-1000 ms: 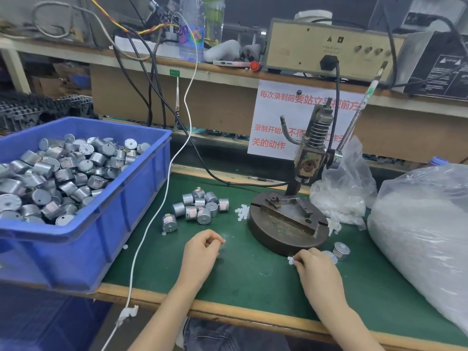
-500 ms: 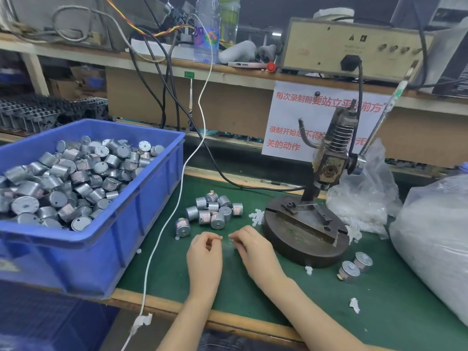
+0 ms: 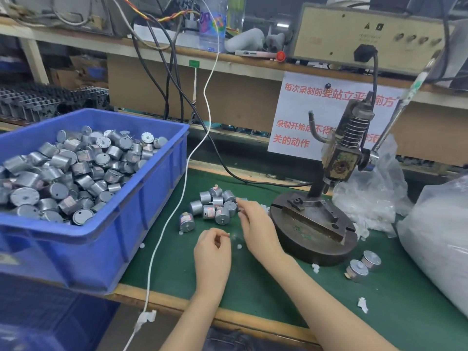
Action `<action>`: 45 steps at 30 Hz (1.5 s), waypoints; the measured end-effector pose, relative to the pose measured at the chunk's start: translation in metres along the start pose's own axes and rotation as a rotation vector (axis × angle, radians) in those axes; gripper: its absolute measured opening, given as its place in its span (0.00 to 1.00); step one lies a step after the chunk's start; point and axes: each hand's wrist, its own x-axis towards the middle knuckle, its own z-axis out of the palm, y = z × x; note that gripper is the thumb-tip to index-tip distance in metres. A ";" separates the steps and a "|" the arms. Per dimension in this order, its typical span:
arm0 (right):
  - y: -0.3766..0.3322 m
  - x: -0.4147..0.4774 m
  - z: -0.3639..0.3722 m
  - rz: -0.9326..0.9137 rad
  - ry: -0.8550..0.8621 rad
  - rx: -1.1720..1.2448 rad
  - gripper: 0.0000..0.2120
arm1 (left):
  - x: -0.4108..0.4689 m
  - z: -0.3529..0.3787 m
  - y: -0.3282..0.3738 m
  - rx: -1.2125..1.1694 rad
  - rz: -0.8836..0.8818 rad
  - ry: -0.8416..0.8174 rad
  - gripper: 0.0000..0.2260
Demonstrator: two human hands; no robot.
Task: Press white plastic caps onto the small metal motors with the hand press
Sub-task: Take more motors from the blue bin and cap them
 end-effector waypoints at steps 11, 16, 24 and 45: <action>-0.001 0.026 0.020 -0.034 -0.246 -0.277 0.14 | 0.002 0.002 0.001 0.074 0.003 0.007 0.07; -0.006 0.020 0.023 0.077 -0.263 -0.074 0.07 | 0.002 0.001 0.000 0.043 -0.026 0.033 0.08; 0.009 0.003 0.018 0.245 -0.244 0.060 0.18 | 0.001 -0.001 0.000 0.017 -0.016 0.030 0.08; 0.028 -0.033 0.006 0.146 -0.254 0.031 0.22 | 0.005 0.005 -0.005 0.051 -0.008 0.039 0.09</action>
